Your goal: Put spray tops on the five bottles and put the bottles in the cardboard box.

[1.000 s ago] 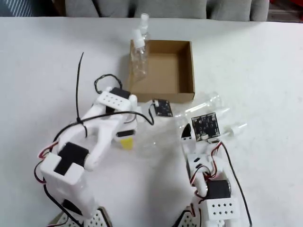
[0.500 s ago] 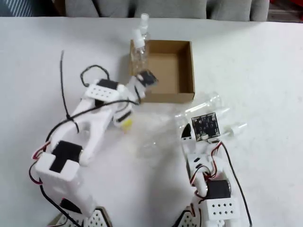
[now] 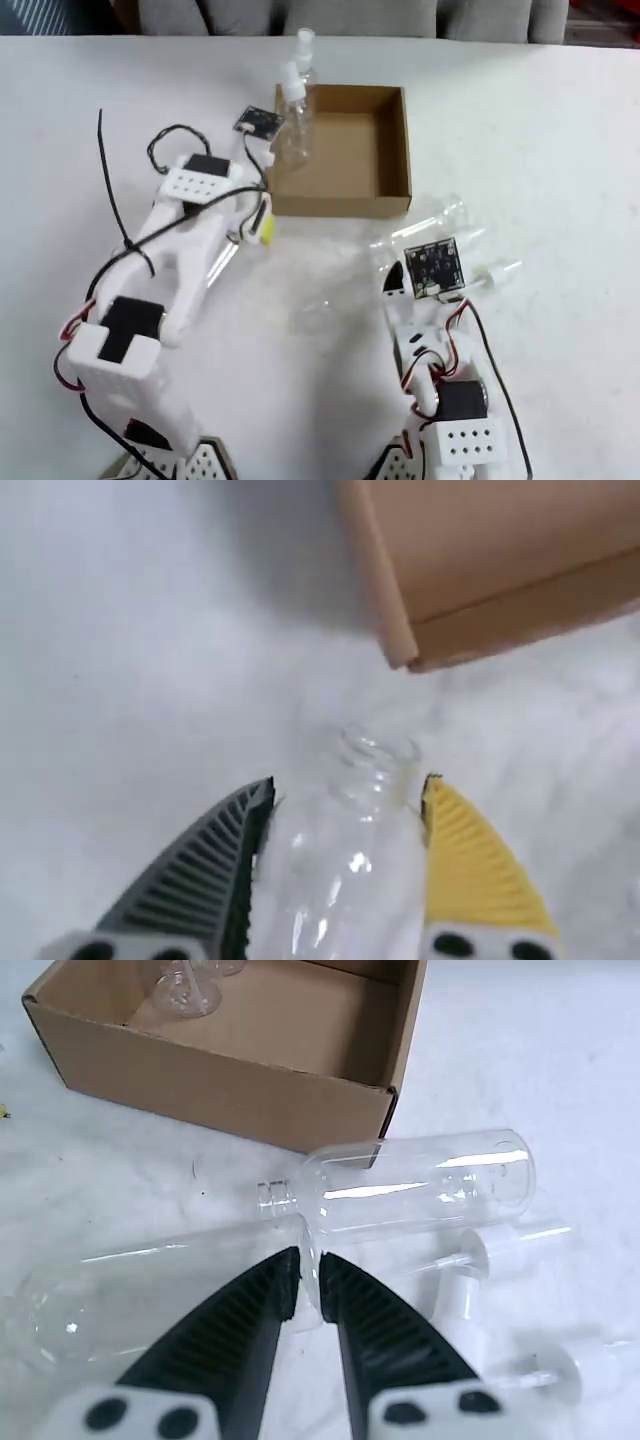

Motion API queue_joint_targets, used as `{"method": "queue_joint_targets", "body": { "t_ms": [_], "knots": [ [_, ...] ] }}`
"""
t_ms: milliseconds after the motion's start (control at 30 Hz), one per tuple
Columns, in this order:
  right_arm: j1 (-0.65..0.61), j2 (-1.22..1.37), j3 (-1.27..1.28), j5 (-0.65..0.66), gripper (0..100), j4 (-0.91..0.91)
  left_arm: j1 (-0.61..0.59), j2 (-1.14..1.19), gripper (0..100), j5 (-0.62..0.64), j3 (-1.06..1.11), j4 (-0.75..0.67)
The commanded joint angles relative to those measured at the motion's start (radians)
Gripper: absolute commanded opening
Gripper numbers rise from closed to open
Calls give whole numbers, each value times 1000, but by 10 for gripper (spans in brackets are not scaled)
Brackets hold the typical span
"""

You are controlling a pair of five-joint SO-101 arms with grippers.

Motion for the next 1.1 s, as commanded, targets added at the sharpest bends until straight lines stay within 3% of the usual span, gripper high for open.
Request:
{"method": "queue_joint_targets", "body": {
  "t_ms": [0, 133, 600, 1067],
  "knots": [
    [28, -7, 12, 9, 15, 4, -13, -15, 299, -18, 17, -17],
    [38, -8, 12, 9, 15, 4, -15, -19, 356, -26, 28, -9],
    [39, -8, 12, 9, 15, 4, -13, -18, 354, -476, 28, 81],
    [39, -8, 12, 9, 15, 4, -25, -15, 354, -606, 181, -161]
  ]
}}
